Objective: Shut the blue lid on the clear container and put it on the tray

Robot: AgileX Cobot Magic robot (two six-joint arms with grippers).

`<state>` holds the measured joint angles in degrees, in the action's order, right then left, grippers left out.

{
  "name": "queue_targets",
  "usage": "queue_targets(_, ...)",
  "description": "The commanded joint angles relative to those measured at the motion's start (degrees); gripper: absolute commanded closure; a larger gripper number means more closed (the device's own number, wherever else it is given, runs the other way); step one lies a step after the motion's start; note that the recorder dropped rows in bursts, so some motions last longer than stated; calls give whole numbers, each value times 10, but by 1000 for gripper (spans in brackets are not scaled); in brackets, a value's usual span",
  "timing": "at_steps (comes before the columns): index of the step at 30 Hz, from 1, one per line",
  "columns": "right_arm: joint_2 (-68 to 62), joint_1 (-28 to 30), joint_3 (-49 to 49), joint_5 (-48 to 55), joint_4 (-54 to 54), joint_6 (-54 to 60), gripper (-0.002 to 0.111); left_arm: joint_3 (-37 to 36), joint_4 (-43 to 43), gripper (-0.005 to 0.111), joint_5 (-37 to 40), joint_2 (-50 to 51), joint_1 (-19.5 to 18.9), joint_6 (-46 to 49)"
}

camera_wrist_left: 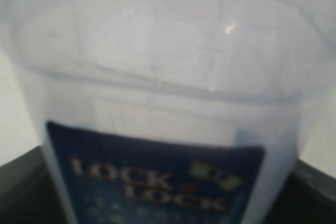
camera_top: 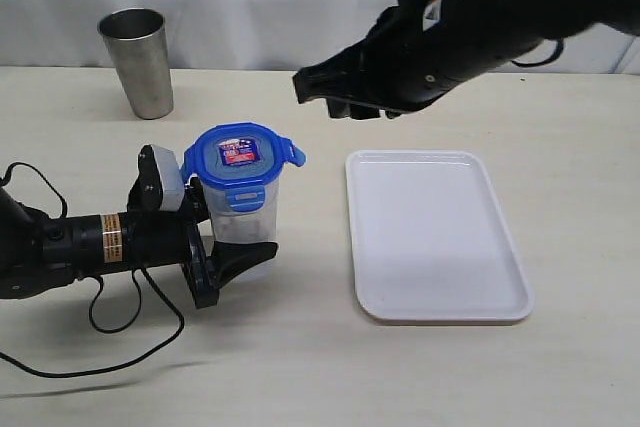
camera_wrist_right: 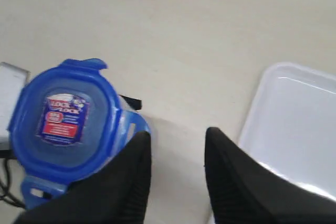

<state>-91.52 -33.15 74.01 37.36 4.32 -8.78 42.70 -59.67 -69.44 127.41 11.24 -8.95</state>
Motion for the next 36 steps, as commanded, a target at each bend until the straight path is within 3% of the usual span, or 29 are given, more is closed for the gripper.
queue_targets(1,-50,-2,68,51,160,138,74,-2,8,107,-5,-6,1,3)
queue_targets(3,-72,-2,89,65,206,172,73,-2,8,107,-5,-6,1,3)
queue_targets(10,-127,5,112,76,203,169,72,-2,8,107,-5,-6,1,3)
queue_targets(14,-130,18,112,83,203,169,66,-2,9,107,-5,-6,1,3)
queue_targets(27,-147,17,112,99,209,167,66,1,7,107,-5,-6,1,3)
queue_targets(36,-171,17,112,119,281,217,67,1,7,107,-5,-6,1,3)
